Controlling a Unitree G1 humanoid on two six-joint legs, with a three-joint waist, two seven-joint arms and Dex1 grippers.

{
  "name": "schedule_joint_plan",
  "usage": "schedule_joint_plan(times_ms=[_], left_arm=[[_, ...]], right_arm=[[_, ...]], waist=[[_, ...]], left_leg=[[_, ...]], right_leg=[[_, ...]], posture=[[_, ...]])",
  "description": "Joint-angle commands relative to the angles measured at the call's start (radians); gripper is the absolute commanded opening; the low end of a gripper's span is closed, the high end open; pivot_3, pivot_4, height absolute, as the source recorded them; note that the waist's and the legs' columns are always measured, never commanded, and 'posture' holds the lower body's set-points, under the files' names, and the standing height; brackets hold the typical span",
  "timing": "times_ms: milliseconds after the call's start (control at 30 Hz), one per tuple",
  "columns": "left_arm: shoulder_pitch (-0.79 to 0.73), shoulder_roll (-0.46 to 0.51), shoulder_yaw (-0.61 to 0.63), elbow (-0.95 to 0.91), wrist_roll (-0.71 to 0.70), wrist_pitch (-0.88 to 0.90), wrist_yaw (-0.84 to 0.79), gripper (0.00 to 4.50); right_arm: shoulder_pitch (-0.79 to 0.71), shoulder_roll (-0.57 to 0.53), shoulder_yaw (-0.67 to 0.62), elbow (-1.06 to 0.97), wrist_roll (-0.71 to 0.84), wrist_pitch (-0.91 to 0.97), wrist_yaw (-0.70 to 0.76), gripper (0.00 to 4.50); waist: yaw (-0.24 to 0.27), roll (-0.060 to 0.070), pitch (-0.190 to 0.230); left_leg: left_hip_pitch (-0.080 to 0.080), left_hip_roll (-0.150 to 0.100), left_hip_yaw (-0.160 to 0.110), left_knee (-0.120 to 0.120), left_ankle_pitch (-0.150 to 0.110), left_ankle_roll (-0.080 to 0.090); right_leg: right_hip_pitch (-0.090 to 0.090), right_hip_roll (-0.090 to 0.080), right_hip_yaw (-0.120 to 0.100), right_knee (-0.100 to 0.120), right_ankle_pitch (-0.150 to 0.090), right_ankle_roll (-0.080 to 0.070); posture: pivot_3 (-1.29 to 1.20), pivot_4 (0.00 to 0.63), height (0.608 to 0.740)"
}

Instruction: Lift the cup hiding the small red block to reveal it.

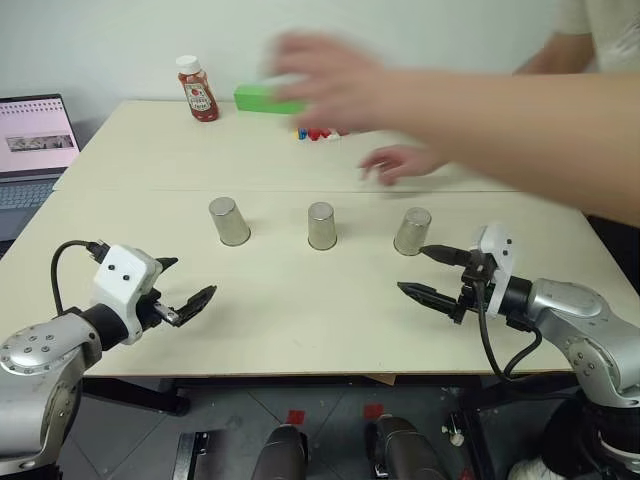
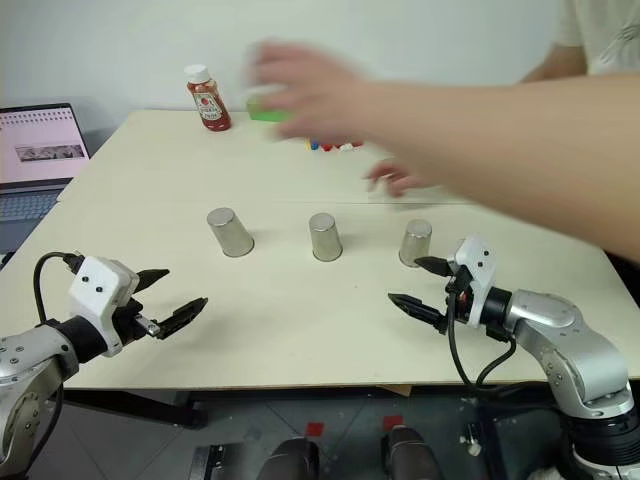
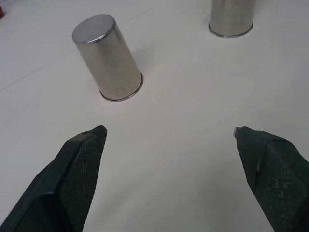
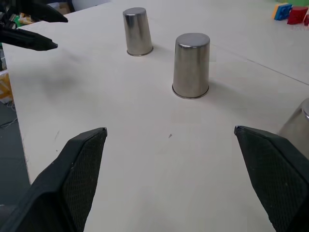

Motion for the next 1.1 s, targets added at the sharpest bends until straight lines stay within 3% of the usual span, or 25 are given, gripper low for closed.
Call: schedule_joint_plan(times_ms=[33,400,533,800,1100], left_arm=[[-0.032,0.017,-0.001,-0.036,-0.013,-0.001,-0.002,4.49],[-0.077,0.048,-0.037,-0.052,-0.072,0.029,-0.072,4.49],[-0.101,0.074,-0.035,-0.049,-0.171,0.096,-0.146,4.49],[-0.105,0.101,-0.046,-0.039,-0.191,0.108,-0.179,4.49],[-0.081,0.100,-0.046,-0.054,-0.183,0.098,-0.180,4.49]], right_arm=[[-0.048,0.032,0.025,-0.027,0.021,0.011,-0.014,4.50],[-0.273,0.213,0.207,0.165,-0.155,-0.045,-0.110,4.50],[-0.371,0.304,0.247,0.290,-0.221,-0.035,-0.176,4.50],[-0.542,0.457,0.224,0.593,-0.297,-0.045,-0.284,4.50],[-0.666,0.529,0.206,0.862,-0.351,-0.137,-0.289,4.50]], waist=[[0.000,0.000,0.000],[-0.004,0.000,0.000],[-0.005,0.000,0.000],[-0.009,0.000,0.000],[-0.012,0.001,0.000]], left_leg=[[0.000,0.000,0.000,0.000,0.000,0.000],[0.000,0.000,0.000,0.000,0.000,0.000],[-0.001,0.000,0.000,-0.001,0.000,0.000],[-0.002,0.000,0.000,-0.001,0.000,0.000],[-0.002,0.000,0.000,-0.001,0.000,0.000]], right_leg=[[0.000,0.000,0.000,0.000,0.000,0.000],[-0.001,0.000,0.000,0.001,0.000,0.000],[-0.002,0.001,0.000,0.001,0.000,0.000],[-0.003,0.000,0.000,0.001,0.000,-0.001],[-0.004,0.000,0.000,0.001,0.000,-0.001]], posture=[[0.00,0.150,0.740],[0.00,0.150,0.740],[0.00,0.150,0.740],[0.00,0.150,0.740],[0.00,0.150,0.740]])
